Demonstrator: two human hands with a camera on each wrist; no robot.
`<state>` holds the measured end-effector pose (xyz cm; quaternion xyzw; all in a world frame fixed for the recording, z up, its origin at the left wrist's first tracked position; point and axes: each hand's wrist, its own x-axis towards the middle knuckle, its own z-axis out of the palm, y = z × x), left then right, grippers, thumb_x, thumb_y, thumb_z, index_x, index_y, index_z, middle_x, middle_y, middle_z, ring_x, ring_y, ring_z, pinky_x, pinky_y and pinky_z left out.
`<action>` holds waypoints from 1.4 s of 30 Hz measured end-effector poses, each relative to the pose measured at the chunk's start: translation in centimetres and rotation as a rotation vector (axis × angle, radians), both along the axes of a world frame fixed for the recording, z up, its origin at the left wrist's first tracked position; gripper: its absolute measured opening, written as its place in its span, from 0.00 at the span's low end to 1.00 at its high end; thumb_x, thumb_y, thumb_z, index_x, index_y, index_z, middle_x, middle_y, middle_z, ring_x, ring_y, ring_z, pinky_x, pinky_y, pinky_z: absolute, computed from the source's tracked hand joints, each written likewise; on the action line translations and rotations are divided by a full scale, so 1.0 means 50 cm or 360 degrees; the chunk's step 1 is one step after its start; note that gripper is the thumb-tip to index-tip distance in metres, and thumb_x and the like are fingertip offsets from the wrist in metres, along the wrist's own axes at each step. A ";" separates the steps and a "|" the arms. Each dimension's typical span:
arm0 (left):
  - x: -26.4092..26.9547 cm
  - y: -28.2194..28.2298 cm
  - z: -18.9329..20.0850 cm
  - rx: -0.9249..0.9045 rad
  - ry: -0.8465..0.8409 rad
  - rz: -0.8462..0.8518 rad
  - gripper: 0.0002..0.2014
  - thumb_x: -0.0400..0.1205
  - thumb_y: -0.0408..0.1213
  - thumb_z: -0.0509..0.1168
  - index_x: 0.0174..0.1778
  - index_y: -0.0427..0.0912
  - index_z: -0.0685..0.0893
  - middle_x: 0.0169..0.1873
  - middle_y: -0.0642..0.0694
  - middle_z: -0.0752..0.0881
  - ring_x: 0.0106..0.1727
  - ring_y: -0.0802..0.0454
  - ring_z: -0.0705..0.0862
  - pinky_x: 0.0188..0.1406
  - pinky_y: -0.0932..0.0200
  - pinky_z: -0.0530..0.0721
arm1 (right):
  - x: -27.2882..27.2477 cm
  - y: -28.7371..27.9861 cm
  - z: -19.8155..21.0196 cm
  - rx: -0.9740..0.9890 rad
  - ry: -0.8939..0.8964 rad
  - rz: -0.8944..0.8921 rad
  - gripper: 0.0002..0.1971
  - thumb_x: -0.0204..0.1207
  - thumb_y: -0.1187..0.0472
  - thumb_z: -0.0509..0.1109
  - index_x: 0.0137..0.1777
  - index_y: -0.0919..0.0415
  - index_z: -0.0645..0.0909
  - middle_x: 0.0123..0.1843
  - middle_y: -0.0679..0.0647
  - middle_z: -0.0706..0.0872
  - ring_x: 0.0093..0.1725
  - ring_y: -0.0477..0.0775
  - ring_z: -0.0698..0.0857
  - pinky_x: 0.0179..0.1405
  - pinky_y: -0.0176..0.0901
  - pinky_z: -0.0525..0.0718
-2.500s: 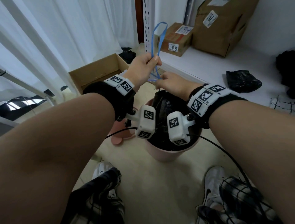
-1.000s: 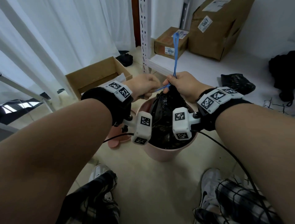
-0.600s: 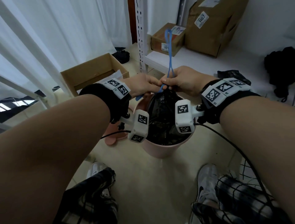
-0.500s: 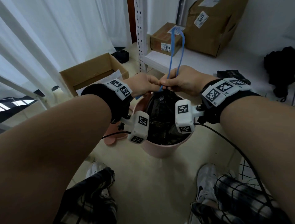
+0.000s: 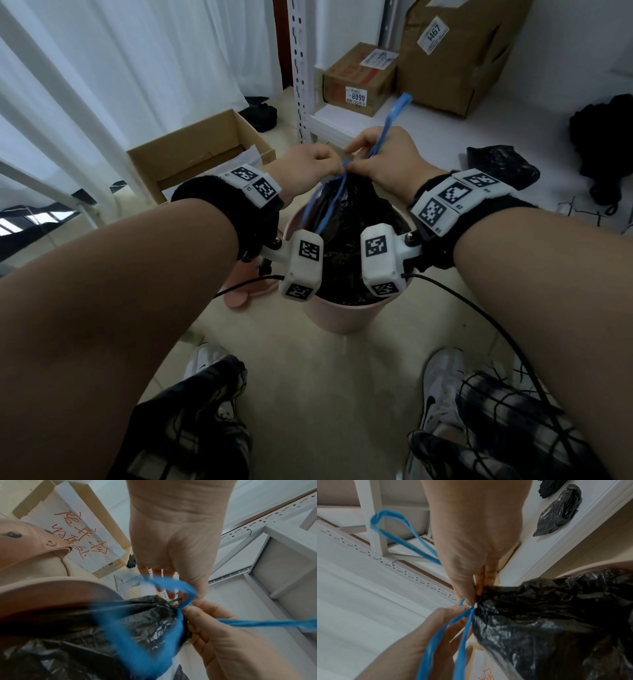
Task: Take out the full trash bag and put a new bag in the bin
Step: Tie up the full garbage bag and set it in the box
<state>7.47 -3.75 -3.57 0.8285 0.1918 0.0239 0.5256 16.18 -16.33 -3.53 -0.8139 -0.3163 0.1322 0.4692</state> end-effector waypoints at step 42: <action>0.003 0.030 0.031 -0.0358 0.0006 0.0181 0.15 0.84 0.46 0.59 0.32 0.47 0.77 0.38 0.53 0.83 0.49 0.53 0.77 0.54 0.56 0.70 | -0.026 0.006 0.008 -0.0166 -0.0467 0.0017 0.06 0.74 0.62 0.73 0.41 0.66 0.86 0.35 0.51 0.82 0.41 0.53 0.82 0.46 0.47 0.80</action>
